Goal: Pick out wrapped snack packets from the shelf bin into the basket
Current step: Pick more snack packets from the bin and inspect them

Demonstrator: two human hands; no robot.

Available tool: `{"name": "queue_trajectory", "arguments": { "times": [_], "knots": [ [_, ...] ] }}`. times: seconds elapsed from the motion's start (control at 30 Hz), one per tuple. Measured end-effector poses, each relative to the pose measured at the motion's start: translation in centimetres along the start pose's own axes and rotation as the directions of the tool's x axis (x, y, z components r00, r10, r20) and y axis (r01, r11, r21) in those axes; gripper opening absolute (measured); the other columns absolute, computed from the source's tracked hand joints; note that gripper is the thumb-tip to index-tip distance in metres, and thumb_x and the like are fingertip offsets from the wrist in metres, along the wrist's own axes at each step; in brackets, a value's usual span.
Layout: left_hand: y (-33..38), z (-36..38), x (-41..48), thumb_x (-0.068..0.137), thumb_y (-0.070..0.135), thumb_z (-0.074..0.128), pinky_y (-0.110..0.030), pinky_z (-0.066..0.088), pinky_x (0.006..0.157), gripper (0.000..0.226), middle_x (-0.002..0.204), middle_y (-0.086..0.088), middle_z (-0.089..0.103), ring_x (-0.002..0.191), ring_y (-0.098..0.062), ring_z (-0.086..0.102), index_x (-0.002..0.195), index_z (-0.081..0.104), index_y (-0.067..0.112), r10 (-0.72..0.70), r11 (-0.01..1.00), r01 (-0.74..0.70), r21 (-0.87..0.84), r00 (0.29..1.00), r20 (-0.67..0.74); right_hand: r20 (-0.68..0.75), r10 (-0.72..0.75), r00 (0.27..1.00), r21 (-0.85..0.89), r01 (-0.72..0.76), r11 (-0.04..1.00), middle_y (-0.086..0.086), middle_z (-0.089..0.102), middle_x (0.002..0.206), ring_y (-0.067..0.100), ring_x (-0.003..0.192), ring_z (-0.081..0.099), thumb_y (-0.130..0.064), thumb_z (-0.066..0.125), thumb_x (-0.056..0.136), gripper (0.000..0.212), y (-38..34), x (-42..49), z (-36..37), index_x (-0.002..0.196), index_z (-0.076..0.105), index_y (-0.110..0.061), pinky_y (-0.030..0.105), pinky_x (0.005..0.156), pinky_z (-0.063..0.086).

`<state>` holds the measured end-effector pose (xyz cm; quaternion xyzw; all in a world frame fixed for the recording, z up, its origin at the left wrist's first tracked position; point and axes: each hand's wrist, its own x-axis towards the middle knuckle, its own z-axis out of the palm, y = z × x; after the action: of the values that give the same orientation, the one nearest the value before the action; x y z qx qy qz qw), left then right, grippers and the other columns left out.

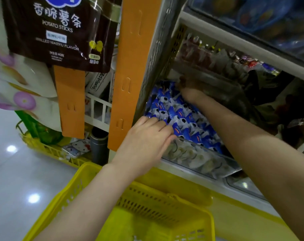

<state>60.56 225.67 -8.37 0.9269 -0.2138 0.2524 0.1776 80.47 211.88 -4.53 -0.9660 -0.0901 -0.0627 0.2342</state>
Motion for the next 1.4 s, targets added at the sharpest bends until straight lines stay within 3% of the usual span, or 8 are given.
{"name": "queue_trajectory", "arguments": {
  "times": [0.23,0.6,0.7,0.8,0.97,1.17,1.3,1.4],
  "knots": [
    [-0.2,0.1,0.1,0.094,0.029,0.034,-0.03,0.036,0.074,0.035,0.078,0.001,0.063,0.074,-0.02,0.057,0.088,0.065,0.015,0.025,1.0,-0.025,-0.002,1.0,0.004,0.049,0.162,0.986,0.087,-0.165,0.982,0.016,0.053,0.129,0.028,0.114,0.053,-0.036,0.054,0.091,0.053,0.2,3.9,2.5,0.13,0.045,-0.001,0.027,0.085,0.042],
    [0.0,0.0,0.0,0.093,0.028,0.034,-0.03,0.033,0.074,0.034,0.077,0.001,0.063,0.073,-0.02,0.056,0.087,0.065,0.014,0.027,1.0,-0.027,-0.004,0.999,0.039,-0.377,0.226,0.898,0.356,-0.085,0.931,0.01,0.054,0.13,0.022,0.118,0.051,-0.031,0.058,0.09,0.047,-0.8,1.2,-1.0,0.128,0.047,-0.006,0.018,0.087,0.038],
    [0.2,-0.2,-0.2,0.096,0.026,0.037,-0.028,0.031,0.081,0.031,0.086,-0.001,0.064,0.083,-0.022,0.058,0.094,0.065,0.013,-0.004,0.998,0.006,-0.062,0.999,0.044,-0.384,0.161,0.909,0.449,0.031,0.893,0.009,0.057,0.124,0.021,0.115,0.053,-0.024,0.057,0.091,0.037,-1.5,-2.7,-2.9,0.123,0.049,-0.007,0.009,0.08,0.035],
    [0.8,-0.4,-1.1,0.096,0.018,0.042,-0.028,0.035,0.088,0.025,0.104,-0.005,0.058,0.099,-0.02,0.052,0.111,0.06,0.009,-0.067,0.967,0.054,-0.247,0.997,-0.045,-0.282,0.137,0.95,0.6,0.064,0.798,0.007,0.062,0.112,0.02,0.103,0.06,-0.019,0.057,0.091,0.027,-2.1,-7.5,-4.2,0.116,0.055,-0.008,0.024,0.086,0.049],
    [2.8,-1.7,-2.8,0.097,0.025,0.038,-0.009,0.036,0.079,0.022,0.098,0.013,0.049,0.092,0.002,0.048,0.111,0.055,0.018,-0.352,0.768,0.179,-0.615,0.92,-0.173,-0.115,0.077,0.99,0.72,0.029,0.693,0.006,0.07,0.097,0.014,0.089,0.067,-0.019,0.06,0.089,0.005,-3.2,-15.9,-5.7,0.092,0.062,-0.015,0.025,0.076,0.056],
    [4.8,-2.2,-4.4,0.089,0.035,0.047,-0.008,0.045,0.065,0.019,0.078,0.015,0.064,0.078,0.001,0.059,0.089,0.057,0.019,-0.467,0.108,0.407,-0.907,0.826,0.315,0.175,-0.055,0.983,0.701,-0.085,0.708,0.024,0.067,0.091,0.017,0.078,0.063,-0.01,0.061,0.087,0.014,-3.4,-23.7,-3.3,0.093,0.064,0.002,0.03,0.074,0.055],
    [5.6,-1.5,-6.3,0.092,0.019,0.052,-0.029,0.047,0.072,0.014,0.088,-0.021,0.06,0.08,-0.02,0.056,0.091,0.06,0.007,-0.502,0.159,0.451,-0.878,0.803,0.321,0.243,-0.021,0.97,0.736,-0.17,0.655,0.016,0.065,0.085,0.009,0.071,0.061,-0.006,0.058,0.088,0.017,-2.8,-26.0,-1.1,0.1,0.061,0.005,0.018,0.066,0.052],
    [5.5,-0.9,-7.2,0.091,0.015,0.053,-0.021,0.05,0.065,0.012,0.082,-0.014,0.064,0.073,-0.009,0.061,0.091,0.058,0.004,-0.536,0.156,0.452,-0.878,0.785,0.309,0.273,0.033,0.962,0.78,-0.241,0.577,0.01,0.065,0.085,0.007,0.069,0.061,-0.008,0.054,0.091,0.014,-2.5,-26.7,0.3,0.1,0.062,-0.002,0.016,0.061,0.05]
  ]
}}
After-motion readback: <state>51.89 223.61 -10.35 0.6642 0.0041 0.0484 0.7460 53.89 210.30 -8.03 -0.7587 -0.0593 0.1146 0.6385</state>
